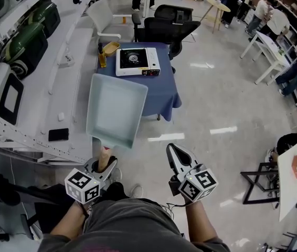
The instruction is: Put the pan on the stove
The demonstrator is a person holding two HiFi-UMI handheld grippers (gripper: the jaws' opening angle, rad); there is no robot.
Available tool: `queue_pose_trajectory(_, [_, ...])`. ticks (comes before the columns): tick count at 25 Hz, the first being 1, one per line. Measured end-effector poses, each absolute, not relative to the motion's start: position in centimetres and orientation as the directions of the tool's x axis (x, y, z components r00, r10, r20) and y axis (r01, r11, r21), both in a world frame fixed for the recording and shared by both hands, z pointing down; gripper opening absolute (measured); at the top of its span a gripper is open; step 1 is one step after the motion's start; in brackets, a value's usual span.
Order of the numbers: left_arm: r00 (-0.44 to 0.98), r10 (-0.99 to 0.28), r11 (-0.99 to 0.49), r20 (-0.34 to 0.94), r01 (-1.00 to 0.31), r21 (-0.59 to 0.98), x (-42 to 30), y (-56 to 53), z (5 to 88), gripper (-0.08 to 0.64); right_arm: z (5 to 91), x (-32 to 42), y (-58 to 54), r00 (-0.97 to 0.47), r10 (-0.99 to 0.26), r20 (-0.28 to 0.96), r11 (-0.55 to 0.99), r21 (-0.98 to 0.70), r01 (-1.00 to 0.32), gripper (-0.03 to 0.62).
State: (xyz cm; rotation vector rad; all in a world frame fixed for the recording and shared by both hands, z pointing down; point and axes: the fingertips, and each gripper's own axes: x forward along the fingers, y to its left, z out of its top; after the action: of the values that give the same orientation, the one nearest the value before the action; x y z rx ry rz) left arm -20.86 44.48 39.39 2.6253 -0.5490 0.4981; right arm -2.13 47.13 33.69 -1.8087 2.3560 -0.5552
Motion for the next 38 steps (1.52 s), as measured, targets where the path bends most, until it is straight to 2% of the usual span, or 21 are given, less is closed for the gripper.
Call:
queue_pose_trajectory(16, [0.871,-0.276,-0.841,0.406,-0.424,0.336,-16.7,39.0,40.5,0.032,34.7,1.6,42.4,-0.259,-0.955,0.142,0.197,-0.348,-0.917,0.003])
queue_pose_trajectory(38, [0.871,-0.223,-0.819,0.437,-0.411,0.401,-14.8,19.4,43.1,0.032,37.0,2.7,22.8,-0.246,-0.946,0.212,0.151,-0.383,-0.911,0.003])
